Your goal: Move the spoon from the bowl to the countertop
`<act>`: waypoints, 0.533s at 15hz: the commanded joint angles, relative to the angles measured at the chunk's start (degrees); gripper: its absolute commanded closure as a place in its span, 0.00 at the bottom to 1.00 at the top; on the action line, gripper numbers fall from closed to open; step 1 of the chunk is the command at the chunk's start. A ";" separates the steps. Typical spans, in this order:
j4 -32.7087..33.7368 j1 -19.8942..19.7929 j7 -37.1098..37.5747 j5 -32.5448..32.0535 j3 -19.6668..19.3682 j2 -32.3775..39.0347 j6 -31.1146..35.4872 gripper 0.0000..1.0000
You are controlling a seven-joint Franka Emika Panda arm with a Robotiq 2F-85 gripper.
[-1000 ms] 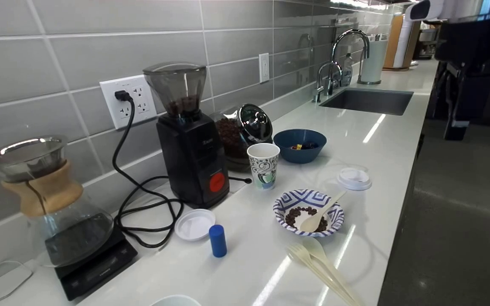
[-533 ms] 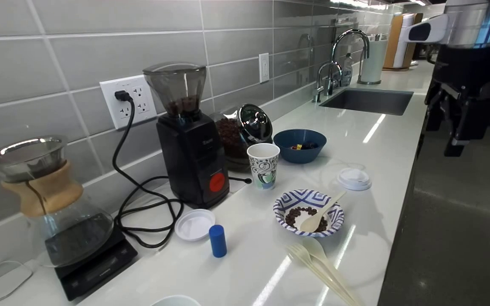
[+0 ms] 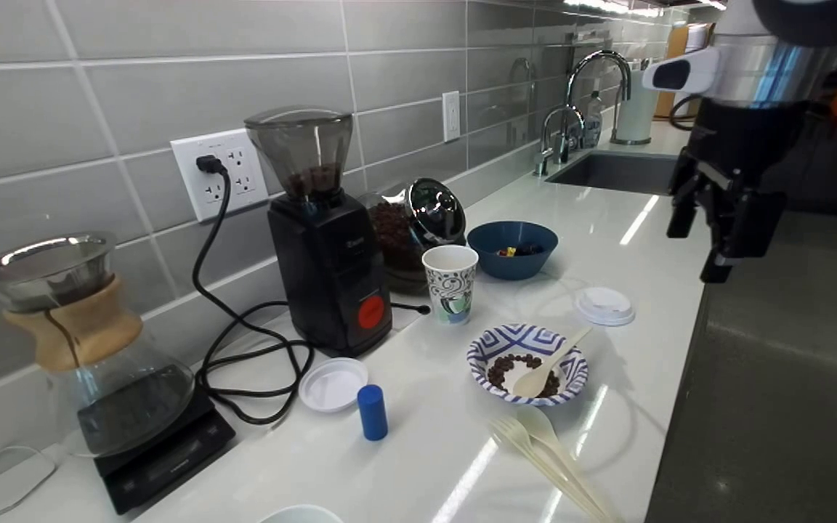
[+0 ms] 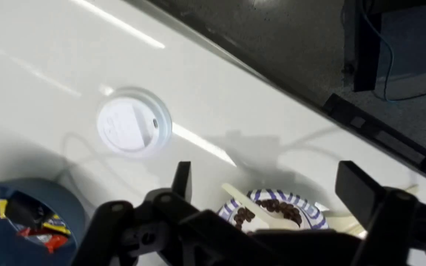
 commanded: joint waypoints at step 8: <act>0.98 3.32 -37.23 38.15 4.86 11.85 13.52 0.00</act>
